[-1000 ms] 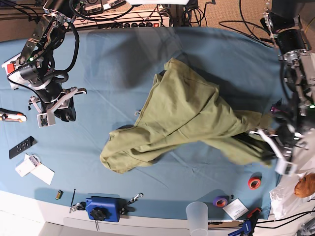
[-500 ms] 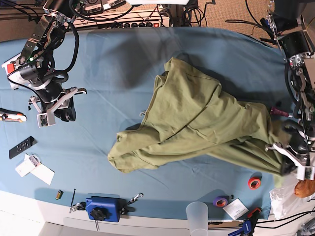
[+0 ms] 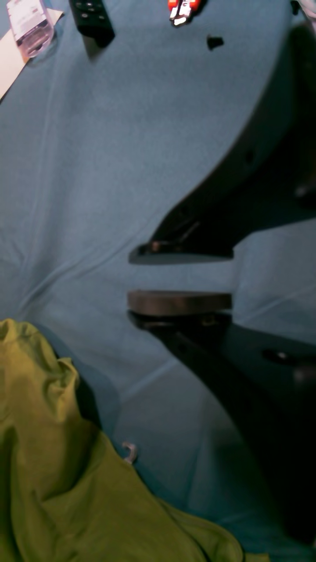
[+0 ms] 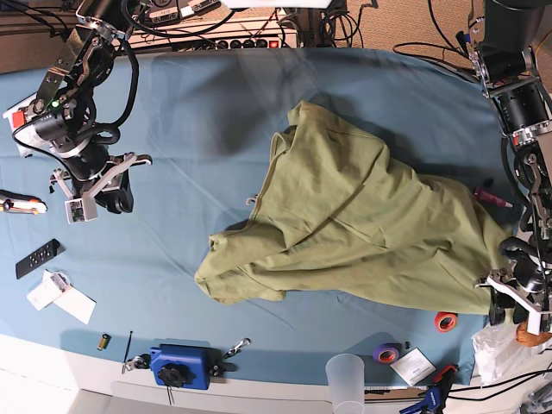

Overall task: Layout the t-shirt on the table in an organized manner, then fold the t-shirt properly
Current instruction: 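Pull the shirt edge away from the center with the left gripper, then grasp the opposite shirt edge with the right gripper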

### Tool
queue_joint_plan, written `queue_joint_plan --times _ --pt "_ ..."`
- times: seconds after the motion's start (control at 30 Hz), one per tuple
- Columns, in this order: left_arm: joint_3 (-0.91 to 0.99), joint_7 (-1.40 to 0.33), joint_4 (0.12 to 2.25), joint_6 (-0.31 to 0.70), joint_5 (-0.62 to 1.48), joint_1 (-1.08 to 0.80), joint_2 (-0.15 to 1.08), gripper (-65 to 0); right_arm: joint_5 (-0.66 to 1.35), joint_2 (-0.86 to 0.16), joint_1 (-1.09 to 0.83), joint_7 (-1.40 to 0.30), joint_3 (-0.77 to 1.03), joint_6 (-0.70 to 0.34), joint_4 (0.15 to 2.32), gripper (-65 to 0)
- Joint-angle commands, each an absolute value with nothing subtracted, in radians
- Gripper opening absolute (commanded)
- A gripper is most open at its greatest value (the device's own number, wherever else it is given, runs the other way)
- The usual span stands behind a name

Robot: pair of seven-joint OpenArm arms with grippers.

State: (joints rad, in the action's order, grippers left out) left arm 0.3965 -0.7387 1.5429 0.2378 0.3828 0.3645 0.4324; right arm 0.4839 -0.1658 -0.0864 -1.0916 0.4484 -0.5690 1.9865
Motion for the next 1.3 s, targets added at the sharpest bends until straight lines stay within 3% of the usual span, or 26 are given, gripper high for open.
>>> queue_joint_plan --times 0.0,0.1,0.23,0.57,0.8,1.1,1.27 --pt "0.402 -0.765 1.565 0.197 0.393 0.4 0.452 -36.2 0.497 -0.177 -0.075 -1.066 0.45 -0.568 2.001 -53.3" --pt "0.403 -0.963 1.603 0.157 0.464 0.428 0.453 -36.3 0.498 -0.177 -0.075 -1.066 0.45 -0.568 2.001 -53.4" --pt "0.403 -1.114 1.708 0.304 0.621 0.408 0.452 -36.7 0.531 -0.177 -0.075 -1.078 0.45 -0.568 2.001 -53.4" --pt "0.402 -1.111 1.968 0.39 0.776 0.125 0.449 -36.7 0.634 -0.177 -0.075 -1.159 0.429 -0.569 2.001 -53.4" --pt "0.403 -1.111 2.046 0.394 0.756 -0.003 0.449 -36.7 0.675 -0.177 -0.107 -1.228 0.132 -0.636 2.001 -53.3" --pt "0.403 -1.104 2.05 0.393 0.696 -0.025 0.449 -36.7 0.653 -0.177 -0.12 -1.25 -0.141 -0.636 2.001 -53.3" --pt "0.403 -1.1 2.05 0.393 0.696 -0.025 0.449 -36.7 0.5 -0.177 -0.12 -1.162 -0.234 -0.618 2.001 -53.3"
